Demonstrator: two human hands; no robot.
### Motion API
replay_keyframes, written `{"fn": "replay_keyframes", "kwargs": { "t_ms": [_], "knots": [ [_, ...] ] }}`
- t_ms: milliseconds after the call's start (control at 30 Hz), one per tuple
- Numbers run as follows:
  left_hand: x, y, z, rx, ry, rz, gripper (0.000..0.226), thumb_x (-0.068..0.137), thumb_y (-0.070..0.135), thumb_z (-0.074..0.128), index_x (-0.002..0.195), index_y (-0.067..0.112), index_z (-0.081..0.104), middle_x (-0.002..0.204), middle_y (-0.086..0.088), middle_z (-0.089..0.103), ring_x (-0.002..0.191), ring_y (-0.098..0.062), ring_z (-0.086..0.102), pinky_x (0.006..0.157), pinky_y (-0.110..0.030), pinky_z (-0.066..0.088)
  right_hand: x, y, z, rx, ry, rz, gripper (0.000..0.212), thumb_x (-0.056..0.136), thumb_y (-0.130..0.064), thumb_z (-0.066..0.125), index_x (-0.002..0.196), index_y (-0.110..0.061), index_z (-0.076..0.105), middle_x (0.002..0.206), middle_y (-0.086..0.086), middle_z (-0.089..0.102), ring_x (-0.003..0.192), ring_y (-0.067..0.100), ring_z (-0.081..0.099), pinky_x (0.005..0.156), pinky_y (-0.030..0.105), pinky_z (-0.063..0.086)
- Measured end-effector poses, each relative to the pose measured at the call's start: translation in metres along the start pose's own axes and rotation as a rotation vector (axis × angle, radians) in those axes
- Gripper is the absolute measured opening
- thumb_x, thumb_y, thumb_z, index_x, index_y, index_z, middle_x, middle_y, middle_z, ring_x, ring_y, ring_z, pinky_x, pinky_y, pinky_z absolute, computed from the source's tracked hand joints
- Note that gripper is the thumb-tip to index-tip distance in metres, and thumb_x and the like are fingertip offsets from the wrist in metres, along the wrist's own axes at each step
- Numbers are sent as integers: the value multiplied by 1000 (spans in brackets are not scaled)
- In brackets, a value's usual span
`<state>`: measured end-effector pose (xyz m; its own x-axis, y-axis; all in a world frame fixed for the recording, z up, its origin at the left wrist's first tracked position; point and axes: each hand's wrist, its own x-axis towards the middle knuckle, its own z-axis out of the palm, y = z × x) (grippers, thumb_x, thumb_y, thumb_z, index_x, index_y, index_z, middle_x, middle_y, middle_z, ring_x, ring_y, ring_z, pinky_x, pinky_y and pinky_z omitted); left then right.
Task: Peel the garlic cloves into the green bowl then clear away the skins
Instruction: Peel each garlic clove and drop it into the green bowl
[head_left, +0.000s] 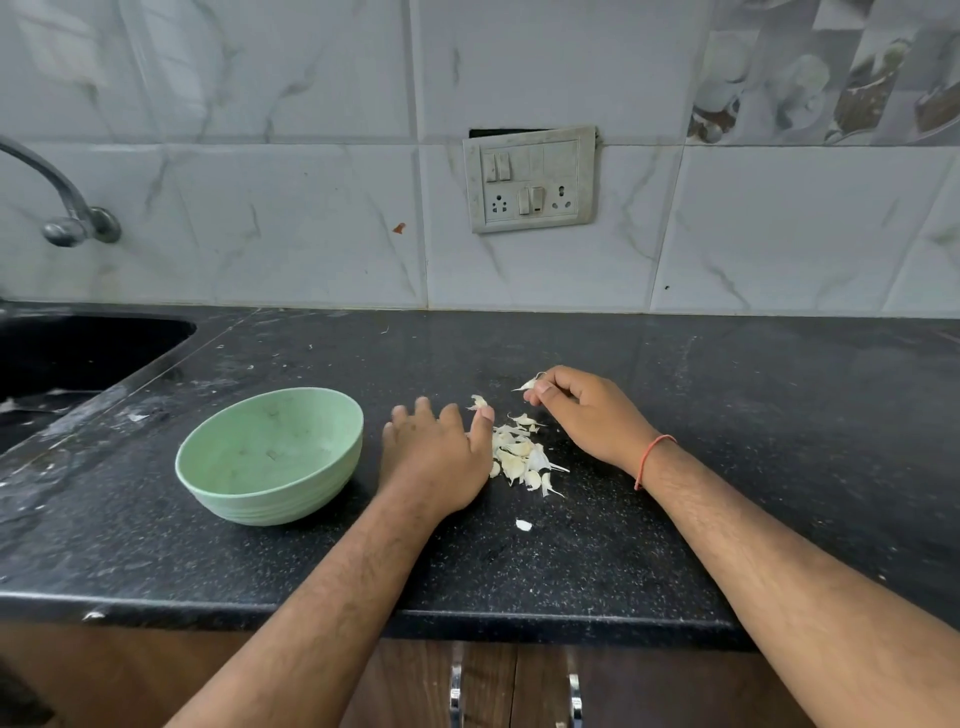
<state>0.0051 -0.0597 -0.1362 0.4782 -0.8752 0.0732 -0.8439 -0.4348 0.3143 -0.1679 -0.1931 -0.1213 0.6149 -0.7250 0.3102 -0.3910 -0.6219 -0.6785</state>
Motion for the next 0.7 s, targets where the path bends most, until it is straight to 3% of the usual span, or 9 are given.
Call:
{"fn": "replay_keyframes", "kwargs": {
  "t_ms": [67,133,200,267,333,400,433,533,700],
  "knots": [
    [-1,2,1,-69,-14,134,76,107,65,10,162,21,39,173,-9,27,162,-33,15,131,-54,11,0,1,1,3,3,6,25,109,-43,51,96,-37,73,106,-15,77,101,17,72,98,47,56],
    [-3,5,0,-218,-25,235,63,110,59,18,148,23,54,156,-1,54,154,-26,37,127,-50,23,-1,-1,1,-2,7,5,26,109,-43,51,98,-37,73,105,-16,77,100,14,71,98,45,56],
    [-7,8,-7,-487,10,265,48,113,51,28,131,21,61,123,8,69,125,-16,59,108,-39,43,-1,-3,0,-10,11,1,26,109,-43,51,98,-36,73,103,-14,77,99,14,71,97,43,56],
    [-6,12,-13,-662,93,269,36,115,44,33,125,24,62,106,20,61,102,3,57,89,-29,43,-2,-4,0,-15,14,-5,25,109,-43,51,97,-37,72,101,-12,77,97,17,72,94,43,57],
    [2,16,-15,-701,106,277,35,115,44,32,131,27,59,121,22,61,114,10,54,98,-25,37,-2,-5,0,-19,26,-9,25,109,-43,51,96,-37,71,98,-11,77,92,15,71,89,38,57],
    [11,18,-14,-680,12,286,52,114,53,28,155,29,49,155,12,53,144,-5,46,114,-26,29,-4,-6,0,-20,44,-9,25,110,-41,52,95,-35,71,89,-12,74,81,4,67,76,27,52],
    [16,17,-11,-666,-39,300,55,113,57,26,157,32,48,158,10,52,147,-9,45,117,-28,30,-5,-8,-1,-21,53,-11,24,110,-39,53,94,-35,71,85,-14,73,77,0,65,70,22,48],
    [24,13,-3,-733,-80,377,50,112,58,29,140,37,66,136,17,69,130,1,59,114,-31,43,-7,-11,0,-8,79,-20,23,109,-36,56,92,-36,71,85,-15,75,77,0,66,70,19,48],
    [24,9,-3,-753,210,439,37,111,44,43,132,25,67,122,17,71,118,4,63,105,-31,52,-14,-19,5,85,102,-58,23,108,-37,58,89,-34,72,80,-8,73,69,9,64,71,33,54]
  ]
}}
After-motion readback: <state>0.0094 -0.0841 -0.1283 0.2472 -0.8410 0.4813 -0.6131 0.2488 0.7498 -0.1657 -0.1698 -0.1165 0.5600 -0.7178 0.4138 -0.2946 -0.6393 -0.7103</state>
